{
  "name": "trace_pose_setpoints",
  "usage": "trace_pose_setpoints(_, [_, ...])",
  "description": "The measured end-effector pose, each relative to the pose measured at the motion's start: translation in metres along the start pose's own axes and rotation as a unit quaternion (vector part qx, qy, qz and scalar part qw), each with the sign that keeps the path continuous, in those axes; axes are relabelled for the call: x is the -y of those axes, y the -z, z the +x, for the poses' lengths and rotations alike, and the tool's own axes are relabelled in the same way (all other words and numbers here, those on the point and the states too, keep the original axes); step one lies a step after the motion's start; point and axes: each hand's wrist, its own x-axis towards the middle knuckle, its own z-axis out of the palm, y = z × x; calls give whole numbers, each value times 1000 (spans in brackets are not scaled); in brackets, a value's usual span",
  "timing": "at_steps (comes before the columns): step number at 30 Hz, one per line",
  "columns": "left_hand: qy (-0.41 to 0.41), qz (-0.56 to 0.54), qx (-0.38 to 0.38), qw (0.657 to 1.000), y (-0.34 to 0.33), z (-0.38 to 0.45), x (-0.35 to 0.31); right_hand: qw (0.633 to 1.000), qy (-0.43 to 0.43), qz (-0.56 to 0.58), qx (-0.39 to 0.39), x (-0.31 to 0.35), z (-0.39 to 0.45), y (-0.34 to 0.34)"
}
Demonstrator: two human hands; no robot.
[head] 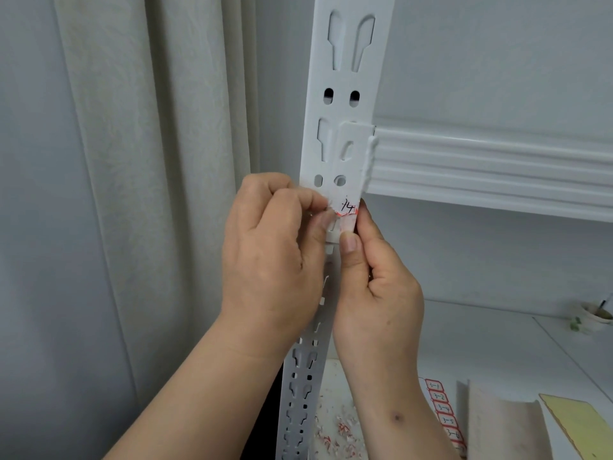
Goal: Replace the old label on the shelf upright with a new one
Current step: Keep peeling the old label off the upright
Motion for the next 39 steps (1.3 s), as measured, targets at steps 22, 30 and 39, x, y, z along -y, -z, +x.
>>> trace_pose_setpoints(22, [134, -58, -19, 989, 10, 20, -11, 1000, -4, 1, 1, -1, 0, 1])
trace_pose_setpoints(30, [176, -95, 8, 980, 14, 5, -21, 1000, -8, -6, 9, 1, 0, 1])
trace_pose_setpoints(39, [373, -292, -38, 880, 19, -11, -39, 1000, -19, -9, 8, 4, 2, 2])
